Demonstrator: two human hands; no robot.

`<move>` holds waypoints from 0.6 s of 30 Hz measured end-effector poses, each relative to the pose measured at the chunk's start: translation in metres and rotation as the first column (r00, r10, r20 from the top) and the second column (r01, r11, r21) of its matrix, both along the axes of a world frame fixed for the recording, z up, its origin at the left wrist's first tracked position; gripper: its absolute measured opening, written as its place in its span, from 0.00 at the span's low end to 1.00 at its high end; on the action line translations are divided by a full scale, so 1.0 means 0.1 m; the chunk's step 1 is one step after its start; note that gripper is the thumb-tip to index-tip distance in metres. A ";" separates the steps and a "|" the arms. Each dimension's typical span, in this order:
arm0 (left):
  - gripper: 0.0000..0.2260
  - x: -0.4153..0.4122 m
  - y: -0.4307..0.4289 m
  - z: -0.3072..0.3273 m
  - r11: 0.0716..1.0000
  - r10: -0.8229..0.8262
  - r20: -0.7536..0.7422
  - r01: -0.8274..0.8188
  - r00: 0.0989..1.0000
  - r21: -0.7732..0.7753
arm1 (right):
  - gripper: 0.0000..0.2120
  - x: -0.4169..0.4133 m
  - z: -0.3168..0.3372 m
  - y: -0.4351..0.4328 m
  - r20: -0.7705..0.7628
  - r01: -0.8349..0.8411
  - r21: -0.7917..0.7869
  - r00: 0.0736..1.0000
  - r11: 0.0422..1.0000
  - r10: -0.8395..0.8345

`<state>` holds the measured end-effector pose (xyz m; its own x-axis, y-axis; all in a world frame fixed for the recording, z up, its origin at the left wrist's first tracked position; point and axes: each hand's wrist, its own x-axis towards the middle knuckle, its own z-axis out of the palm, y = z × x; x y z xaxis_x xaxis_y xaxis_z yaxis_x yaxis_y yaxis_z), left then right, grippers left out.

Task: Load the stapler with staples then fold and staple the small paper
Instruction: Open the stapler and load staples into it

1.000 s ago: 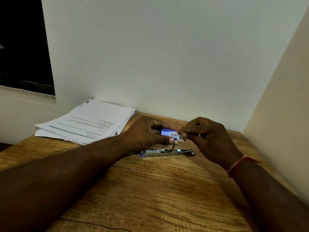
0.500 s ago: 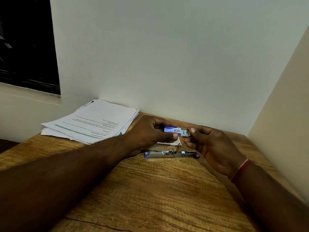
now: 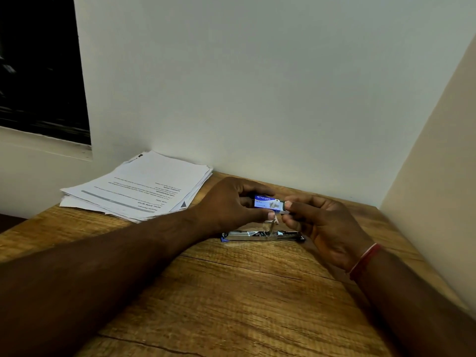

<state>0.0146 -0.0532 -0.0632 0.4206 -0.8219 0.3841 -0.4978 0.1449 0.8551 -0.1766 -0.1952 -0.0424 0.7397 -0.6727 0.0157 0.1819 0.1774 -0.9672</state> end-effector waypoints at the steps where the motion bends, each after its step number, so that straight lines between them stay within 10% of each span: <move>1: 0.22 0.00 0.00 0.00 1.000 -0.002 0.004 0.002 1.000 0.002 | 0.13 0.00 0.01 0.00 0.000 0.006 -0.006 1.000 1.000 -0.006; 18: 0.20 0.00 0.04 0.09 0.998 0.044 0.114 -0.048 0.992 0.034 | 0.14 -0.01 0.04 -0.01 0.048 0.024 0.085 0.998 0.996 -0.028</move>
